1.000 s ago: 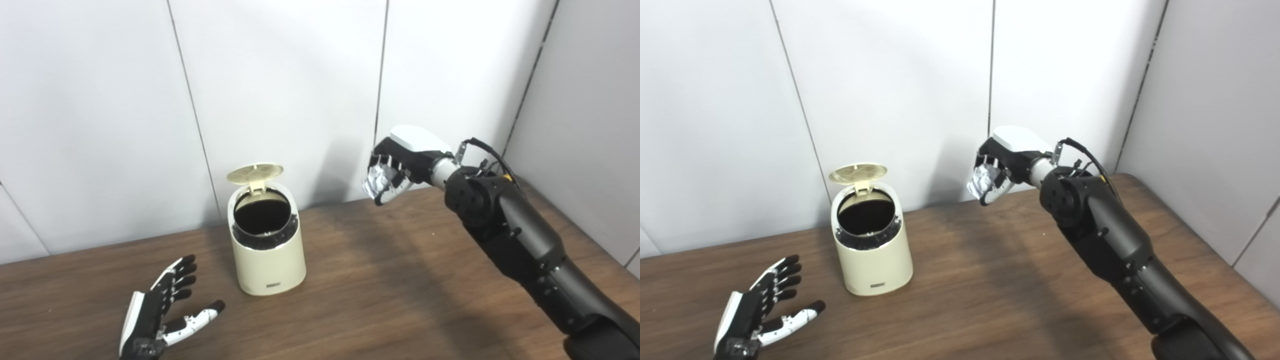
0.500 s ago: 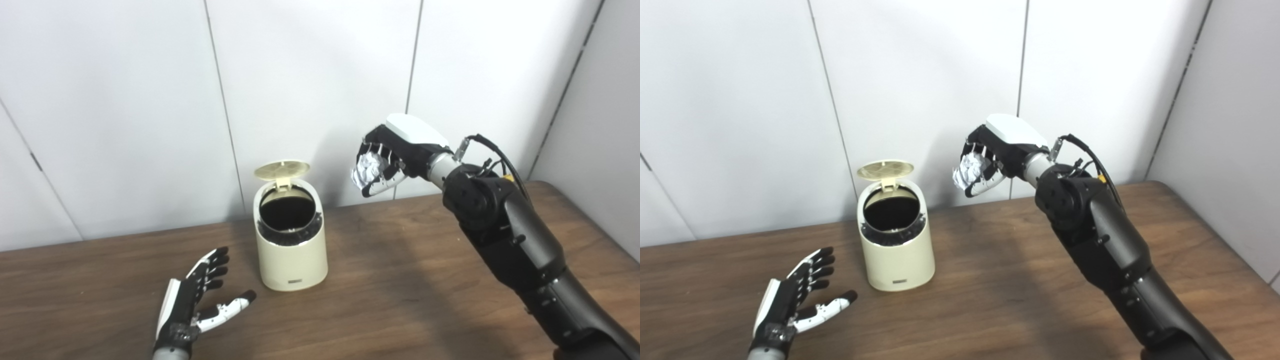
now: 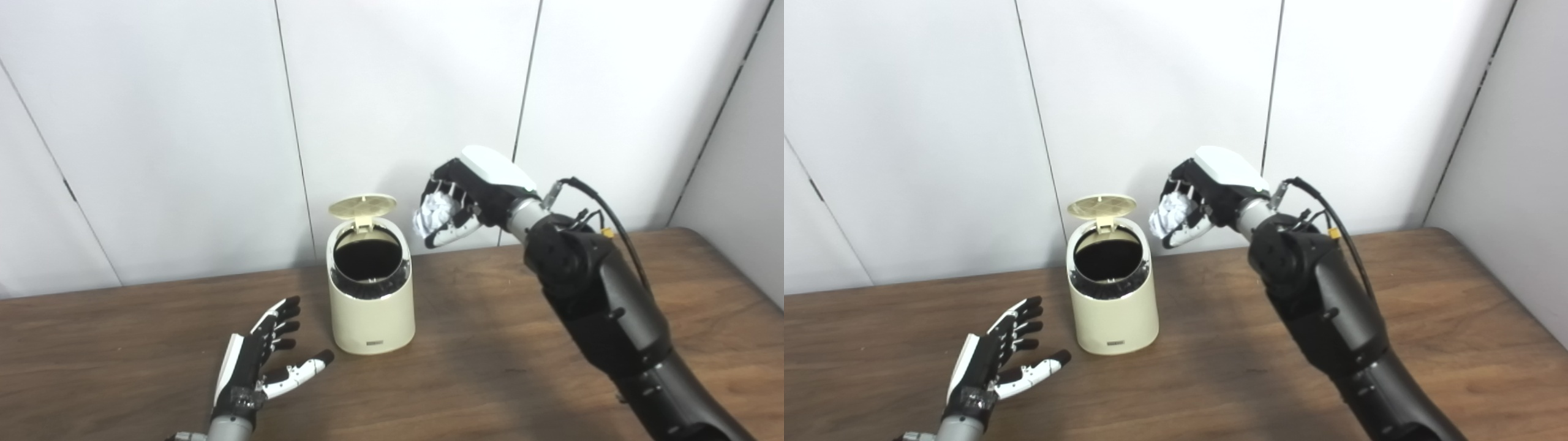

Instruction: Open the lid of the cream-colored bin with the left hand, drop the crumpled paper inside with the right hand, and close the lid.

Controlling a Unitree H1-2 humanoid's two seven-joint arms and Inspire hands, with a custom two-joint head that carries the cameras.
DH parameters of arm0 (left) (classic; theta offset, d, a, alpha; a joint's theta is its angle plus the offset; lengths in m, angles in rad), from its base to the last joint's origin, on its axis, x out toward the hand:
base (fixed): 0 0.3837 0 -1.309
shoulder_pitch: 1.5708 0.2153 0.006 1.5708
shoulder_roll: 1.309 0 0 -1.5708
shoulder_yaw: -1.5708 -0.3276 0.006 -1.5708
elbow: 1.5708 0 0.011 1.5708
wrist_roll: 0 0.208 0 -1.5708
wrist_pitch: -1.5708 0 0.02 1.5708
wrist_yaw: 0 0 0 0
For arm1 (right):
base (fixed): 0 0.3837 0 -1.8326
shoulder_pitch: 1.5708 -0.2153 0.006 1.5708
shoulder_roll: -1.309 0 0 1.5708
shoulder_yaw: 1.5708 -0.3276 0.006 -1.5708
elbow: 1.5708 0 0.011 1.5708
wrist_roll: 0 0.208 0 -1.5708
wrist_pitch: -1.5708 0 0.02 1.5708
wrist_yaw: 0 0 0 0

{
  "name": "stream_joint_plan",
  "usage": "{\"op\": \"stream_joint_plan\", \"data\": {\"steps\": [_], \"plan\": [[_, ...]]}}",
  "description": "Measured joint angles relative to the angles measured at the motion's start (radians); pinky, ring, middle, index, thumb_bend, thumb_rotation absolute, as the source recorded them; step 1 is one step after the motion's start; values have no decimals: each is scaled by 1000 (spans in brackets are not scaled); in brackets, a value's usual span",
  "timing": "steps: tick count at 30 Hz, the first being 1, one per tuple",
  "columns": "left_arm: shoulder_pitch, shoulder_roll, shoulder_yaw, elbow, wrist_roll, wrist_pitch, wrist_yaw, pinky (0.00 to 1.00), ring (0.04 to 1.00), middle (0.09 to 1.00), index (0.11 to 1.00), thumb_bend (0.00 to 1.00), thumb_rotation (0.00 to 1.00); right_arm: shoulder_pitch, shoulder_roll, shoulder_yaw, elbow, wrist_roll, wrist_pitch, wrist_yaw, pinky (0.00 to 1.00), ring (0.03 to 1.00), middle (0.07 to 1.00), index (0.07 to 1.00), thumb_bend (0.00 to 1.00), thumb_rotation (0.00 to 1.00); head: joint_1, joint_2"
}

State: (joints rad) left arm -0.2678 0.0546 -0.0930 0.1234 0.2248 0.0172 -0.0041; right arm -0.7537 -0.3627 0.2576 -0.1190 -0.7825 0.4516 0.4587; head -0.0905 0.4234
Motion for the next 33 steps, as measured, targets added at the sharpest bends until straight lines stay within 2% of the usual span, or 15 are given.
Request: {"op": "stream_joint_plan", "data": {"steps": [3,4,6,8,22,29,33], "plan": [[-3,-7,-3,1,4,0,2,724,815,867,906,723,155,0,16,10,-5,-4,-9,-4,565,468,466,483,521,0,8,2],[-3,-9,-4,1,6,0,3,720,814,866,906,723,155,0,18,9,-5,0,-13,-9,462,441,476,486,521,0,8,2],[-4,-10,-6,3,12,0,6,716,812,864,905,723,154,0,28,5,-1,11,-15,-19,362,413,489,490,520,0,11,2],[-8,-10,-6,15,12,-4,11,712,816,865,905,722,153,0,38,3,11,17,-14,-24,338,402,498,490,519,0,15,-2],[-21,-11,-10,21,12,-5,24,698,812,870,905,721,159,3,78,7,33,21,-8,-69,314,383,507,498,516,0,22,5],[-21,-13,-12,21,13,-5,25,693,815,864,901,725,162,10,107,14,34,20,9,-68,377,407,497,482,503,0,29,12],[-21,-13,-13,21,16,-5,30,693,817,864,902,726,166,10,107,29,46,13,8,-71,374,407,501,486,502,0,32,15]]}}
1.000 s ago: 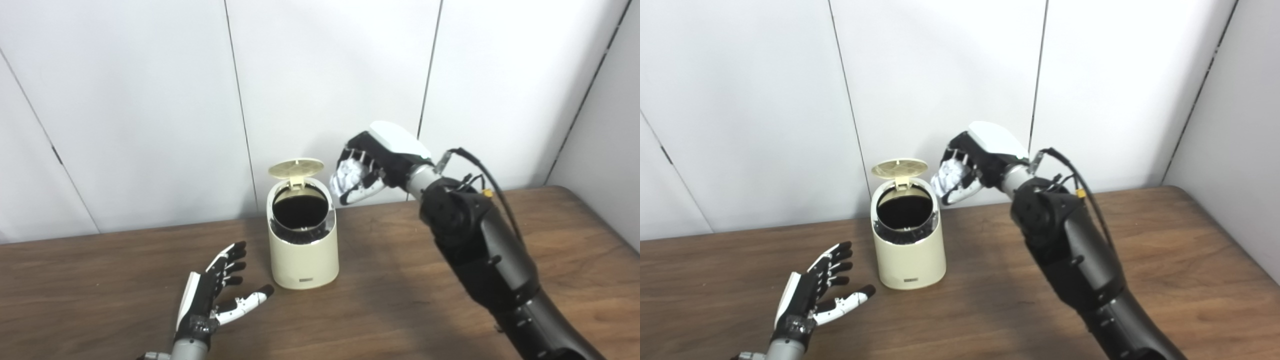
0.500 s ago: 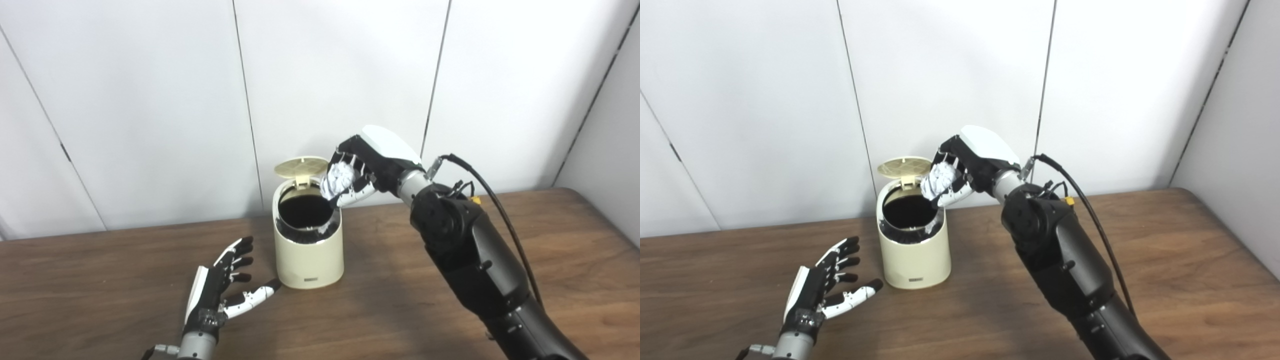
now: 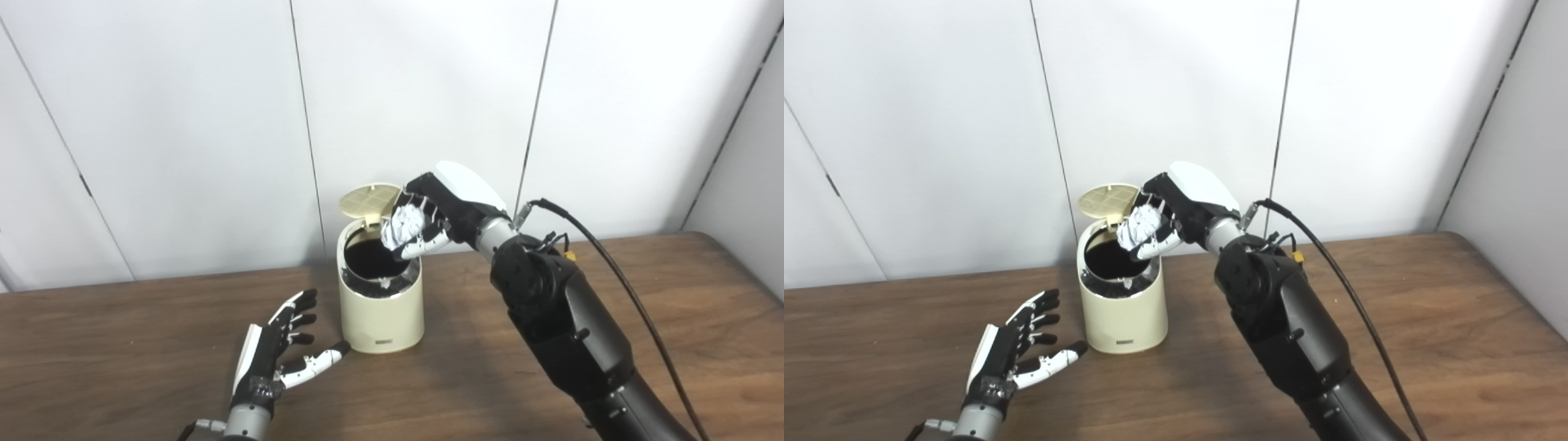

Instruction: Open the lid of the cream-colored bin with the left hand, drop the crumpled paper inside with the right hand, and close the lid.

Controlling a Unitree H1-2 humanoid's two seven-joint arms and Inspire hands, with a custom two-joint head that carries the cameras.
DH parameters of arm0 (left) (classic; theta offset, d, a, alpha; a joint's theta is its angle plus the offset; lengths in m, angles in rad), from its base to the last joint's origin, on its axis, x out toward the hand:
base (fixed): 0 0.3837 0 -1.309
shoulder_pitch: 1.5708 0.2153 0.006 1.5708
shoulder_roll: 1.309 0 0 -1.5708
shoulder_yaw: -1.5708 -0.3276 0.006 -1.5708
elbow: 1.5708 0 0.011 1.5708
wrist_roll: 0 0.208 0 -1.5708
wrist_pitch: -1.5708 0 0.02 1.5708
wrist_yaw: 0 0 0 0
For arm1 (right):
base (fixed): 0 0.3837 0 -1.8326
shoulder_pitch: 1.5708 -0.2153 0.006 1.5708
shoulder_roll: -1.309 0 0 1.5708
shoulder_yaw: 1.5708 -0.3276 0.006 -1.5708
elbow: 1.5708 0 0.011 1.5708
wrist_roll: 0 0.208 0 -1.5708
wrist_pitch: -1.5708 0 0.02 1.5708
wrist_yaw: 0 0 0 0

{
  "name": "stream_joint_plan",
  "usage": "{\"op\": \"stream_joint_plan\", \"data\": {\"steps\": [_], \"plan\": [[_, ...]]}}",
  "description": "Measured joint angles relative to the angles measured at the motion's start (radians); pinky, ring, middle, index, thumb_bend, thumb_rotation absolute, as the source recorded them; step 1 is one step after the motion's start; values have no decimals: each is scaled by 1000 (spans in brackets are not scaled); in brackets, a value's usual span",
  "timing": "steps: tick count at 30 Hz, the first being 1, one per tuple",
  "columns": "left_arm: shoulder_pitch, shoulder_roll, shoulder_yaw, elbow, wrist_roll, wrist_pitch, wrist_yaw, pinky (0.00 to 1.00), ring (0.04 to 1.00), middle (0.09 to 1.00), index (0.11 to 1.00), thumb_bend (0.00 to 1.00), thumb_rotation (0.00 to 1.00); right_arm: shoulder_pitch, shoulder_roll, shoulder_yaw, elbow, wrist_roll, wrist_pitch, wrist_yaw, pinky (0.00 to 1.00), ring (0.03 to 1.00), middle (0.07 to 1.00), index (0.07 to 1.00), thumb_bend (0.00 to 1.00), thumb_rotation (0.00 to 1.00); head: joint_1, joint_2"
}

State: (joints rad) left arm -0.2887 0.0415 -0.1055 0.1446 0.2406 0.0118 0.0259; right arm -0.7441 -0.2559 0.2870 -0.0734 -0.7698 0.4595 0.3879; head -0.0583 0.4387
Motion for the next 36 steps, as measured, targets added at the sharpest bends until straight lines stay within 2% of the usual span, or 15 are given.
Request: {"op": "stream_joint_plan", "data": {"steps": [17,25,31,32,34,35,36], "plan": [[0,-4,-5,0,2,0,6,687,813,862,899,725,158,14,6,40,14,-24,4,6,318,402,505,498,498,0,11,5],[0,-8,-7,0,7,0,9,684,804,854,893,736,162,13,9,50,21,-40,3,5,343,413,512,488,500,0,17,9],[0,-11,-6,0,17,0,9,688,809,864,899,736,161,8,3,66,24,-54,3,22,391,404,504,527,515,0,18,8],[0,-11,-6,0,17,0,9,685,810,864,901,733,163,5,1,70,24,-60,3,29,348,389,489,544,513,0,18,8],[0,-11,-6,0,17,0,9,687,811,862,901,734,168,0,0,77,24,-74,3,43,334,392,505,543,513,0,18,8],[0,-11,-6,0,17,0,8,685,811,860,900,738,171,-1,-1,78,23,-79,3,47,337,429,487,521,518,0,20,8],[0,-11,-6,0,17,0,8,681,810,860,900,740,170,-2,-1,80,23,-87,3,51,383,483,579,505,520,62,20,8]]}}
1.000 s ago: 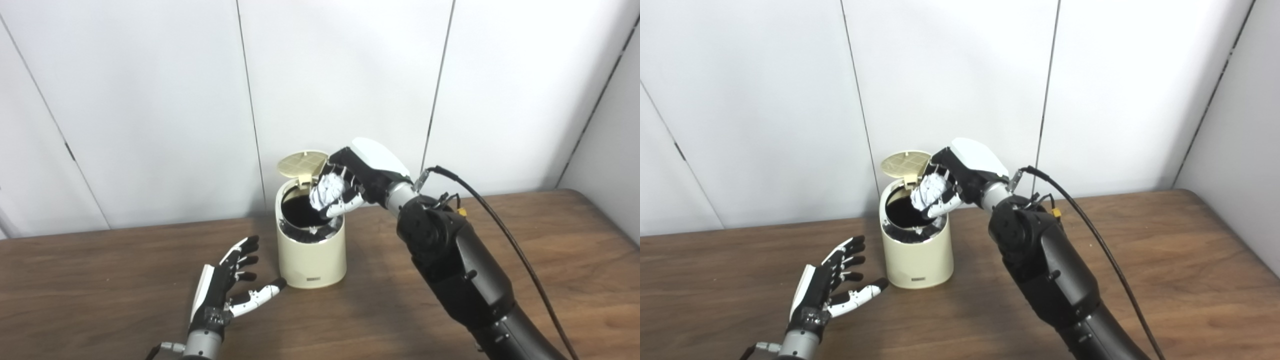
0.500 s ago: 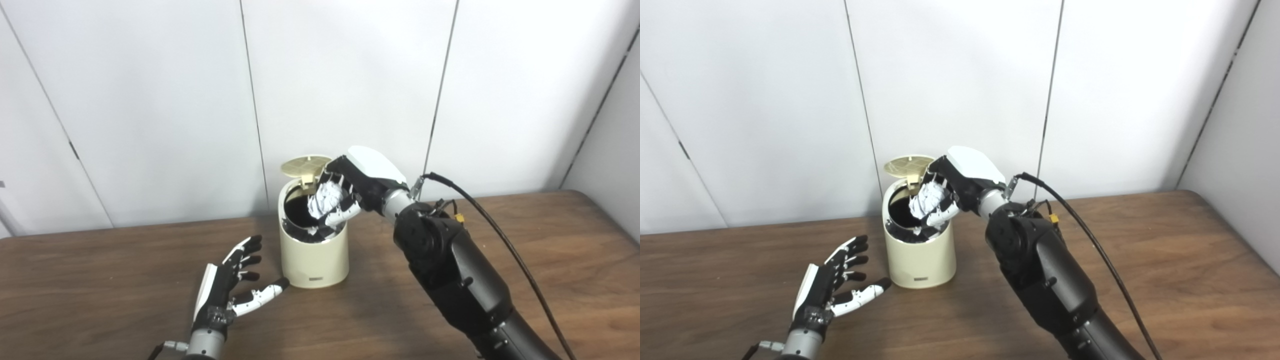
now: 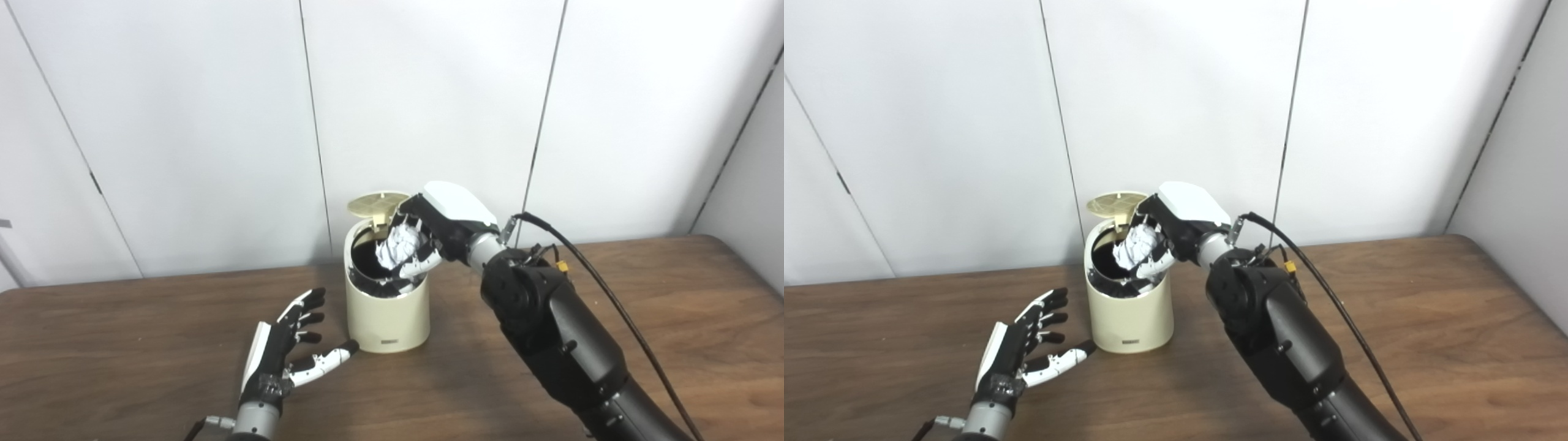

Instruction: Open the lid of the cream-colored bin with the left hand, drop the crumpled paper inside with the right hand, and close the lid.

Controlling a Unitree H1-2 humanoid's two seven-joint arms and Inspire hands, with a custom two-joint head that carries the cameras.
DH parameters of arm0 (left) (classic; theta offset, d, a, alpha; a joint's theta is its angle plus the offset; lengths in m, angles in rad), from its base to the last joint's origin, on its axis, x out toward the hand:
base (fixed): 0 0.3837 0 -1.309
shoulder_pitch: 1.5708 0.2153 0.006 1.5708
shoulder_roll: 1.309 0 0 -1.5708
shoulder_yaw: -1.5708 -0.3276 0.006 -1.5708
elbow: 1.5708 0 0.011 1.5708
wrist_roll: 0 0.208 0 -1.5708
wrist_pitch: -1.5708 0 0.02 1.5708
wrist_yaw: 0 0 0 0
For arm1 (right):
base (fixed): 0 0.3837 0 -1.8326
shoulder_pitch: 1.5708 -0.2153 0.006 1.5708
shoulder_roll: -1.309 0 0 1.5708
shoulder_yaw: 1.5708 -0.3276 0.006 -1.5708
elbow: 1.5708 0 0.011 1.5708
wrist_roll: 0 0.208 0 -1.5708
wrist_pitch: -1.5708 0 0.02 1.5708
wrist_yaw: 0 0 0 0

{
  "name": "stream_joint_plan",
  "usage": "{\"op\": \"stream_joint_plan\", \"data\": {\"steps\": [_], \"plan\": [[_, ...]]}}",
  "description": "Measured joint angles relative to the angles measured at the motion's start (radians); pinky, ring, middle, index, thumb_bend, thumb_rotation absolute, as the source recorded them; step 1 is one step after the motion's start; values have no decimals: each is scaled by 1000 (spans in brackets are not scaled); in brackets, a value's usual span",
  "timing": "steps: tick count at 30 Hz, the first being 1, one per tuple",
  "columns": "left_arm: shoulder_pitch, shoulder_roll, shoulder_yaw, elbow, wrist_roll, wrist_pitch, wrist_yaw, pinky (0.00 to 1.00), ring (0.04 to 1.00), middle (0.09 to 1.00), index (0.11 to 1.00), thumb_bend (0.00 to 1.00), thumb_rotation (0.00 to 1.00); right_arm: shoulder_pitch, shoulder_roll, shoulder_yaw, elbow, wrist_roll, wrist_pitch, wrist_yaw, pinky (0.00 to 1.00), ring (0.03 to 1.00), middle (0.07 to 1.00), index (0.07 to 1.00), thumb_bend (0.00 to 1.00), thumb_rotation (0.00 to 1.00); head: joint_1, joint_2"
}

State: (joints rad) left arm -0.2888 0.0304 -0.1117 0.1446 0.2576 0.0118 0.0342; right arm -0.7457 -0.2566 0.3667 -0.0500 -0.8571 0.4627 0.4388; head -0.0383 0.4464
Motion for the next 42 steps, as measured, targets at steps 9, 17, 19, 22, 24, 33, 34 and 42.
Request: {"op": "stream_joint_plan", "data": {"steps": [9,17,19,22,24,33,34,42], "plan": [[0,1,0,0,2,0,-1,679,807,861,893,738,174,-4,2,-2,-1,-51,0,58,499,664,772,688,899,44,0,-2],[0,1,0,0,2,0,-2,707,816,864,890,737,176,-3,8,-13,-5,-66,0,98,506,651,764,731,911,51,3,2],[0,1,0,0,2,0,-3,707,815,863,889,734,172,-3,8,-12,-6,-68,0,104,514,669,776,740,915,58,3,2],[0,1,0,0,2,0,-3,701,816,864,888,731,166,-3,8,-12,-7,-69,0,107,519,679,788,749,915,62,3,3],[0,1,0,0,2,0,-3,702,816,862,887,735,176,-3,8,-12,-8,-70,0,110,513,670,794,755,912,61,3,5],[0,2,0,0,4,0,-4,705,817,863,889,728,165,-2,8,-12,-10,-70,0,115,529,695,802,783,905,68,3,6],[0,2,0,0,3,0,-4,707,818,864,889,729,164,-2,8,-12,-11,-70,0,116,539,714,813,797,906,75,3,6],[0,3,0,-1,5,0,-6,691,813,862,890,729,163,-1,4,-4,-16,-67,0,118,528,726,889,861,913,87,2,5]]}}
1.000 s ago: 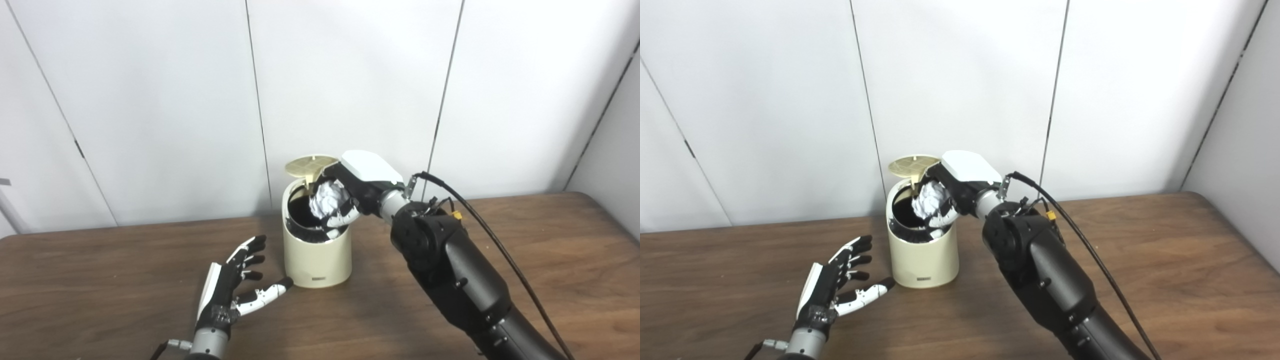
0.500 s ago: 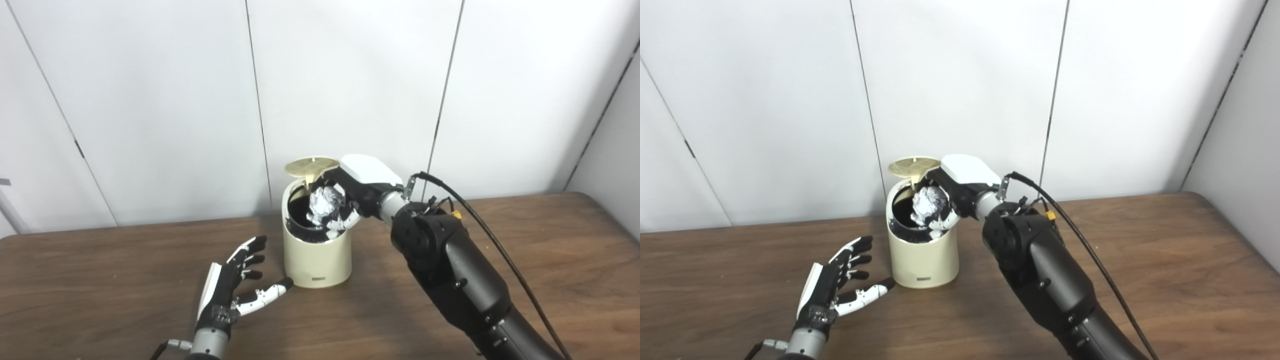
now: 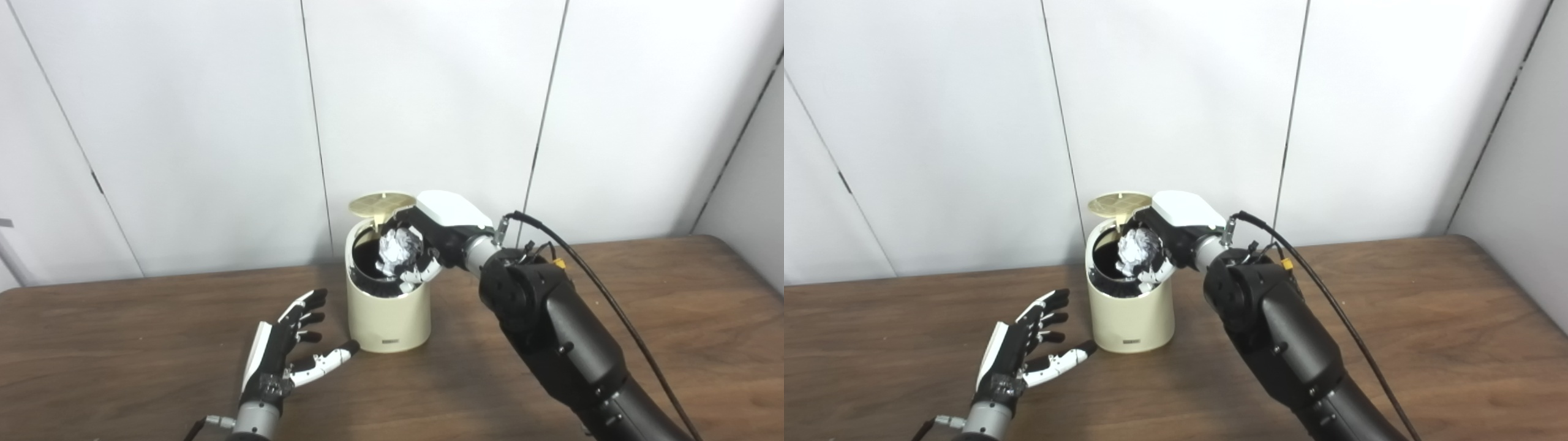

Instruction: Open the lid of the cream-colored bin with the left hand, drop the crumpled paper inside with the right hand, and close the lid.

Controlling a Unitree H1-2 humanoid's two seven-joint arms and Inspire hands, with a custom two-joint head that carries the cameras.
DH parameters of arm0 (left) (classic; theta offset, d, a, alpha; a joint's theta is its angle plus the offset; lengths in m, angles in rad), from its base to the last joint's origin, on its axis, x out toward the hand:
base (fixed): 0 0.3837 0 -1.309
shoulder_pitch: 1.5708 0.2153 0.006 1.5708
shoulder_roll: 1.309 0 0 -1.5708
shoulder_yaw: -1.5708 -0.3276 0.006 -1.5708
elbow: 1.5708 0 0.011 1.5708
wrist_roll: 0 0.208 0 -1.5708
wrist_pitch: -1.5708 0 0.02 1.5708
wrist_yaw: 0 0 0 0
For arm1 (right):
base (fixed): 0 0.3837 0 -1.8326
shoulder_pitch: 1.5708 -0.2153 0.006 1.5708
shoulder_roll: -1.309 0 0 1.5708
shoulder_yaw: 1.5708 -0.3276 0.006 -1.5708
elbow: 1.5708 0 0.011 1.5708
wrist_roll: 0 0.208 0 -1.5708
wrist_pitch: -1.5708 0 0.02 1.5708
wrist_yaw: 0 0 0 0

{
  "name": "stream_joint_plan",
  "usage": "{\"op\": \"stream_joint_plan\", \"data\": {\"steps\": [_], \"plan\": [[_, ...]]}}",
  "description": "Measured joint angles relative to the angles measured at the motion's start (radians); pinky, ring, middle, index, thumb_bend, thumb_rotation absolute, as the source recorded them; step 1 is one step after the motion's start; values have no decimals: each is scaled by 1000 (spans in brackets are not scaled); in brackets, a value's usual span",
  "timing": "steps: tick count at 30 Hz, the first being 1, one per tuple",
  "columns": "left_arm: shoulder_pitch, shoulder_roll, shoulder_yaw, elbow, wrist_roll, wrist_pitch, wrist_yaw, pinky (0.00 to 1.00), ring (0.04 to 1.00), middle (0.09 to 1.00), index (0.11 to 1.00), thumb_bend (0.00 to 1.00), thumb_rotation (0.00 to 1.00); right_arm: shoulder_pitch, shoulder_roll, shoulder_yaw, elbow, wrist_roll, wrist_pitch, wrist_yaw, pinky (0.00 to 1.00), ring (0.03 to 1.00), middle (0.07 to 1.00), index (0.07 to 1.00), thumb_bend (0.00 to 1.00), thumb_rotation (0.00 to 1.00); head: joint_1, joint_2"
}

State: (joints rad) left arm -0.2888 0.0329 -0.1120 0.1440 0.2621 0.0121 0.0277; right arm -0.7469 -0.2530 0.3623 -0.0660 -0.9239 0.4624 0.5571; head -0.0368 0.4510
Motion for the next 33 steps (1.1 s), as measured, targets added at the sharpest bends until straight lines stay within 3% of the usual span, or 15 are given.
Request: {"op": "stream_joint_plan", "data": {"steps": [15,21,33], "plan": [[0,1,0,0,-1,0,-1,692,813,864,890,729,159,0,-6,3,-3,12,-2,2,560,746,860,823,909,81,-5,-2],[-13,-1,0,27,-1,-1,1,694,814,861,888,731,168,1,-11,3,-3,32,-10,1,536,747,890,860,918,81,2,-9],[-13,-2,0,30,1,-7,5,664,803,853,883,736,162,3,-32,-8,-50,57,-21,4,600,786,888,874,937,110,3,-8]]}}
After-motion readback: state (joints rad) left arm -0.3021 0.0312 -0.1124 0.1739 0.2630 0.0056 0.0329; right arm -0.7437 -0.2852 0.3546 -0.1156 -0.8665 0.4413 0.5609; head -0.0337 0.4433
